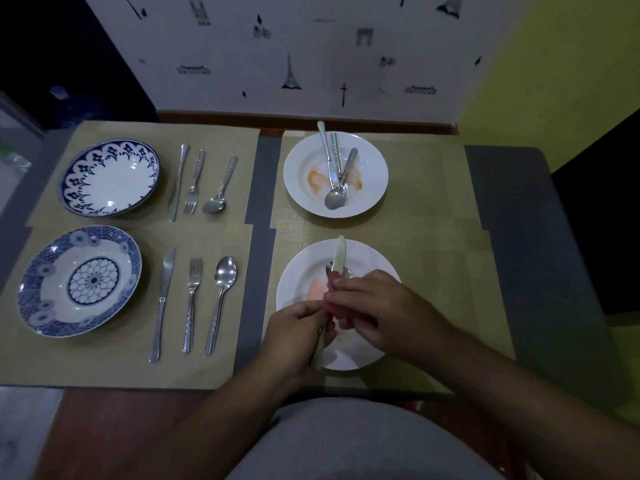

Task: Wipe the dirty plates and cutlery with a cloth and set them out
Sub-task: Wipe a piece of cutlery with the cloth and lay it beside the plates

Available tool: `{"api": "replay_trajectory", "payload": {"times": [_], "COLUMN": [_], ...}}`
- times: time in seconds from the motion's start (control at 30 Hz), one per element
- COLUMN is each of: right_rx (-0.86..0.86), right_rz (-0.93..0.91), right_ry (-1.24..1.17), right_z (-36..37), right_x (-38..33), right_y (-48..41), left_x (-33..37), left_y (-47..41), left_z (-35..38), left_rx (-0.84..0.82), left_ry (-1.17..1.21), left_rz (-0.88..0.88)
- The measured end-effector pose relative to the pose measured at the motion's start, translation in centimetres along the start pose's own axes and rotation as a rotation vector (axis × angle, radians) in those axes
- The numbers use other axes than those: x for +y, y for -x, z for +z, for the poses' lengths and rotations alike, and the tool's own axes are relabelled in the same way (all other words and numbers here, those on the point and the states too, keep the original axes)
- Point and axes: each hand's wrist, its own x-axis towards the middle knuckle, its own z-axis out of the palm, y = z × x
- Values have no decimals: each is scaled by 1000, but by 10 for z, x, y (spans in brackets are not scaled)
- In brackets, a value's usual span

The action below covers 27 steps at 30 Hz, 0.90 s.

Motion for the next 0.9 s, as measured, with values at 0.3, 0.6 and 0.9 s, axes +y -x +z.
{"api": "replay_trajectory", "payload": {"times": [0.3,0.6,0.9], "right_rx": [16,172,232], "right_rz": [112,271,448], "right_ry": [75,45,-289], "right_z": [-1,-14,-30], "right_x": [10,28,20], "right_y": [-29,-39,-10], "left_x": [-4,-6,3], "left_y": [-1,0,-11], "left_z": [1,-6,-5], "left_rx": [25,-45,-63], "left_ry": [-12,-26,203], "left_rz": [65,39,-151]}}
